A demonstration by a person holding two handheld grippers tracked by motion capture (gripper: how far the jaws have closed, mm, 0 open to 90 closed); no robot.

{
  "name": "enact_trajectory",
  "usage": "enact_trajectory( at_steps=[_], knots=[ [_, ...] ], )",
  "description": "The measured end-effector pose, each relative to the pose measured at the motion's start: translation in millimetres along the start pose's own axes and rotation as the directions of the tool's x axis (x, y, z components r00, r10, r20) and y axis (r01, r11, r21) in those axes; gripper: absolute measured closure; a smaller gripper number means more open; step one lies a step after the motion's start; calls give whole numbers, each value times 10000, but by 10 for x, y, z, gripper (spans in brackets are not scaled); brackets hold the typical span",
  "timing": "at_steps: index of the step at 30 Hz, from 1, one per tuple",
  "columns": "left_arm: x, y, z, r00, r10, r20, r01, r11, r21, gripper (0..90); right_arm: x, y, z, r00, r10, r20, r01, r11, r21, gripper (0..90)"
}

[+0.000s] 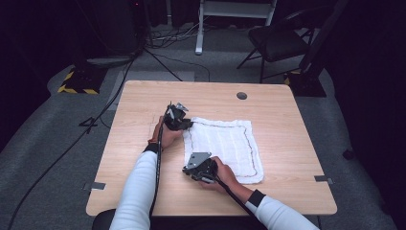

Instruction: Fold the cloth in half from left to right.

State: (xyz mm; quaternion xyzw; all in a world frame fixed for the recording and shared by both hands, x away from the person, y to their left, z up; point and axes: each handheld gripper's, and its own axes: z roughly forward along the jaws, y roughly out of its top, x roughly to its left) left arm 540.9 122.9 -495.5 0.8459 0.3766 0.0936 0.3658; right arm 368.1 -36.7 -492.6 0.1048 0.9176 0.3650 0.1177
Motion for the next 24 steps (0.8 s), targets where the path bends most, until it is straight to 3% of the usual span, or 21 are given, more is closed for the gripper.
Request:
enact_trajectory(
  at_steps=[3,14,24],
  knots=[
    [1,-6,-18,9999,-128,68,128,9999,-36,816,5,10,-31,10000,-19,-92,18,10000,-92,859],
    [21,-47,-281,9990,396,-220,-401,9990,-215,844,40,72,-85,9998,-148,-143,141,9987,-497,861],
    [102,-163,-417,9987,461,-231,-466,9986,-243,843,107,184,-114,9992,-227,-339,195,9956,-921,863]
  ],
)
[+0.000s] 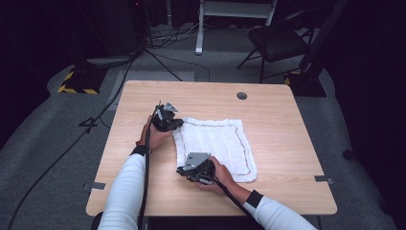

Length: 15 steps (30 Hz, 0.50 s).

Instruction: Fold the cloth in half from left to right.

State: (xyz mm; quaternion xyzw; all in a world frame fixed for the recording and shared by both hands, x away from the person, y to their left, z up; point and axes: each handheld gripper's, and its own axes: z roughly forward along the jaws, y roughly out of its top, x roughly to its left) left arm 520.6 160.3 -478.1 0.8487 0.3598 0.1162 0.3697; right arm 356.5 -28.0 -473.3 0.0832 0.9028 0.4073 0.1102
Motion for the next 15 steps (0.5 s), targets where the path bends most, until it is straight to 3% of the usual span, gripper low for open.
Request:
enact_trajectory(
  at_steps=[5,11,15],
  knots=[
    [24,-24,-53,9999,-111,-92,110,9998,-136,844,37,98,-11,9998,-178,23,179,9997,-186,864],
    [-12,5,-107,9996,163,-224,-167,9997,-169,843,56,141,-36,9998,-217,2,217,9993,-315,864],
    [-3,11,-159,9996,81,-257,-90,9993,-367,844,50,156,-56,9997,-226,20,227,9991,-353,865]
  ],
)
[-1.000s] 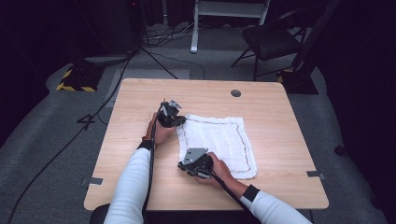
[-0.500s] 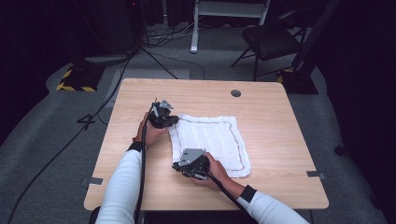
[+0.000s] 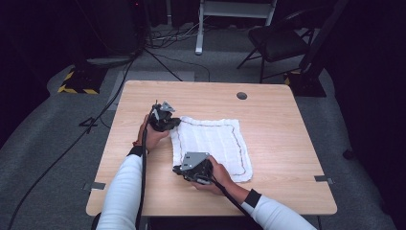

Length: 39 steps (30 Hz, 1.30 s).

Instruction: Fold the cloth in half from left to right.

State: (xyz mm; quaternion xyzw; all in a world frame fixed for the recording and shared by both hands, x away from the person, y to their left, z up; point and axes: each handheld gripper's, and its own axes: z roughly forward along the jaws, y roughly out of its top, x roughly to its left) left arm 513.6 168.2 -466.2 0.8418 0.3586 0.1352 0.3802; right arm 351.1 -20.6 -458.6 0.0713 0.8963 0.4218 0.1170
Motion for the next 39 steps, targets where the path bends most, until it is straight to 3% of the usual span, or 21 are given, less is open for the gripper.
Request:
enact_trajectory(
  at_steps=[8,17,26,39],
  knots=[
    [51,-5,-154,9992,-397,-46,395,9981,-479,845,-2,82,-69,9999,-60,126,64,9995,-297,865],
    [-43,171,-132,9994,-190,-293,171,9979,-632,846,-61,53,-243,9992,102,396,-86,9991,-423,866],
    [-246,373,11,9999,36,-101,-46,9946,-1041,850,-133,-78,-467,9976,342,596,-305,9976,-622,866],
    [-422,554,207,9996,244,103,-234,9957,-893,851,-238,-345,-813,9912,902,969,-830,9936,-762,866]
  ],
)
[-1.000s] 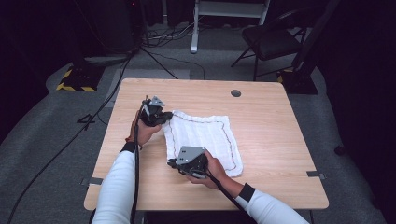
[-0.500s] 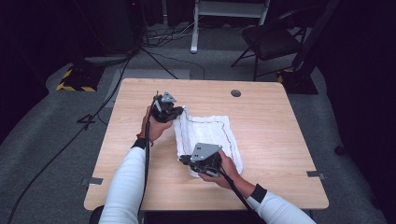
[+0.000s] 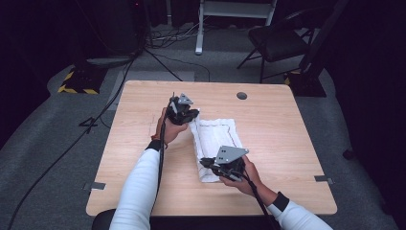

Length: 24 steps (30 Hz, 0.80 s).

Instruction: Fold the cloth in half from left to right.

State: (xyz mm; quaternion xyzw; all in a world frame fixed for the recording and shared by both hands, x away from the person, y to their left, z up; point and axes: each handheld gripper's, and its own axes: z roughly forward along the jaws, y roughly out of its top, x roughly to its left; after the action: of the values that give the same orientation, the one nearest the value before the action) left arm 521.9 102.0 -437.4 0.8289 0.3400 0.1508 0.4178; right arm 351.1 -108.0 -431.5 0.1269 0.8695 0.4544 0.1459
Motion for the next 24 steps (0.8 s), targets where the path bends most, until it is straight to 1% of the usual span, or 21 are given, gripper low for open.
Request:
enact_trajectory(
  at_steps=[1,4,5,6,8,9,11,13,15,16,19,24],
  knots=[
    [-10,15,23,10000,-2,72,2,10000,-15,851,-34,-35,-58,9998,188,117,-187,9998,-60,866],
    [-53,48,71,9999,67,143,-66,10000,-53,850,-57,-56,-100,9996,249,162,-248,9997,-53,867],
    [-80,63,94,9997,37,222,-36,10000,-58,850,-66,-70,-127,9994,305,192,-303,9995,-70,867],
    [-92,72,108,9996,98,249,-97,9999,-63,850,-80,-98,-178,9990,362,247,-359,9993,-100,867],
    [-125,96,148,9994,124,320,-124,9999,-11,850,-84,-111,-205,9989,347,311,-345,9994,-74,866],
    [-141,116,171,9991,242,334,-243,9997,40,850,-91,-127,-232,9987,346,364,-343,9994,-85,866],
    [-171,146,200,9990,235,383,-238,9997,55,849,-107,-156,-289,9983,348,476,-345,9994,-55,866],
    [-204,185,228,9987,362,354,-366,9993,120,849,-137,-195,-351,9972,486,565,-482,9988,-85,866],
    [-247,222,268,9985,399,372,-403,9991,100,848,-162,-230,-400,9963,521,679,-518,9986,-63,866],
    [-265,232,283,9986,367,392,-370,9993,74,849,-178,-247,-423,9961,545,694,-542,9985,-64,866],
    [-318,272,350,9975,503,500,-510,9986,139,849,-206,-300,-479,9947,699,750,-697,9976,-58,866],
    [-418,315,476,9958,643,645,-656,9977,196,848,-223,-386,-550,9937,717,860,-729,9973,103,866]
  ],
)
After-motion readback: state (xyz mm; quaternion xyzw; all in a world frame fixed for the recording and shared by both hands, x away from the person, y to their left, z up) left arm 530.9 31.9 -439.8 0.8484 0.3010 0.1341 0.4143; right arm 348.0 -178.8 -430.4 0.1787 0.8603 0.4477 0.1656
